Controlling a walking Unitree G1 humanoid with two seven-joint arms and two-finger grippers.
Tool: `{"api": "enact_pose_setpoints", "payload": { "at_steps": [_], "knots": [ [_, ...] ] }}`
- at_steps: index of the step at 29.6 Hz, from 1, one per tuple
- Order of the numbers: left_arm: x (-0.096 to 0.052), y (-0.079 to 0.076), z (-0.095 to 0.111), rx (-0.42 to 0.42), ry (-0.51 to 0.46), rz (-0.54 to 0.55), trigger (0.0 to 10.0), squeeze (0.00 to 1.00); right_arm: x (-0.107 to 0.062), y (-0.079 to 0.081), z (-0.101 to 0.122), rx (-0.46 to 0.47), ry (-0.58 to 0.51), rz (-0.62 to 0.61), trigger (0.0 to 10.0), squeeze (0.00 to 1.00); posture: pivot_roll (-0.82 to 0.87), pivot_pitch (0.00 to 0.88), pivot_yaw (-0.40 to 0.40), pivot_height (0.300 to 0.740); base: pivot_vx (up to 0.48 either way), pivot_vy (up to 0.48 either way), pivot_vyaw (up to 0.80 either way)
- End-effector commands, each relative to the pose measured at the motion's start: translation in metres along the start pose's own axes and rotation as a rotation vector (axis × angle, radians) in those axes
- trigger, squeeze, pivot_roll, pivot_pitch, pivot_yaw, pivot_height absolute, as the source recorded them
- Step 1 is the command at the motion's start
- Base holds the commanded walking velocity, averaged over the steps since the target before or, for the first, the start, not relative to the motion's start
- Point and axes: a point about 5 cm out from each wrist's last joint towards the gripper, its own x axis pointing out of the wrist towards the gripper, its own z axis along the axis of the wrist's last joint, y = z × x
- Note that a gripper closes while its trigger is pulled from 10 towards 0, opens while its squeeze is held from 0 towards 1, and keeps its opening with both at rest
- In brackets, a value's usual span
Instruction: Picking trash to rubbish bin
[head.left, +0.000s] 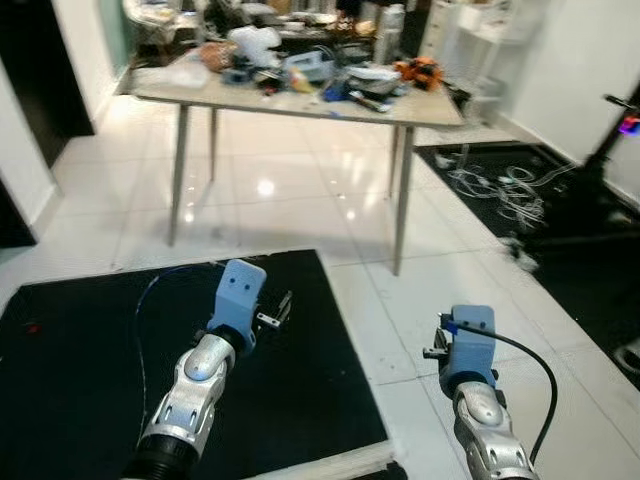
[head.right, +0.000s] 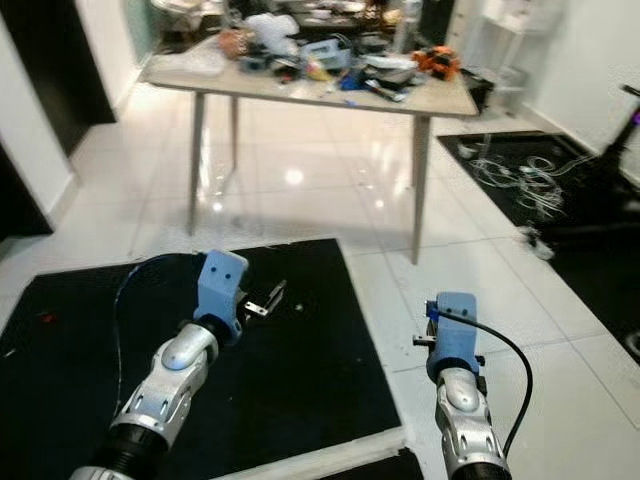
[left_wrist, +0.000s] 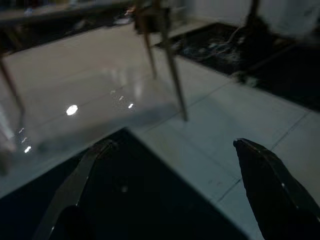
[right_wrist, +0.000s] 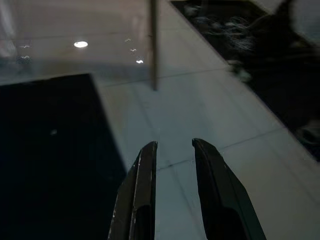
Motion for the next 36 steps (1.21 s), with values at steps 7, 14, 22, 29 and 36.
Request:
{"api": "enact_pose_setpoints", "payload": {
  "at_steps": [7,14,22,29,36],
  "knots": [
    [-0.0022,0.0005,-0.0016,-0.009,0.003,0.009,10.0,0.0,-0.0022,0.0022,-0.0044,-0.038,0.017,0.012,10.0,0.0,-0.09,0.042,-0.022,0.74,0.0,0.0,-0.23],
    [-0.0024,-0.0024,-0.0002,-0.026,-0.008,0.005,10.0,0.0,-0.0027,0.0049,-0.0042,-0.031,0.016,0.03,10.0,0.0,-0.09,0.048,-0.021,0.74,0.072,0.0,0.0],
    [-0.0025,-0.0023,0.0003,-0.032,-0.012,0.018,10.0,0.0,-0.0025,0.0064,-0.0032,-0.028,0.012,0.039,10.0,0.0,-0.09,0.05,-0.021,0.74,0.267,0.0,0.0],
    [-0.002,-0.0012,0.002,-0.04,-0.021,0.02,10.0,0.0,-0.0019,0.0073,-0.0024,-0.027,0.009,0.043,10.0,0.0,-0.09,0.05,-0.021,0.74,0.31,0.0,0.0],
    [-0.0019,-0.0001,0.0028,-0.039,-0.022,0.021,10.0,0.0,-0.0012,0.0081,-0.0018,-0.024,0.007,0.045,10.0,0.0,-0.09,0.049,-0.02,0.74,0.32,0.0,0.0]
  ]
}}
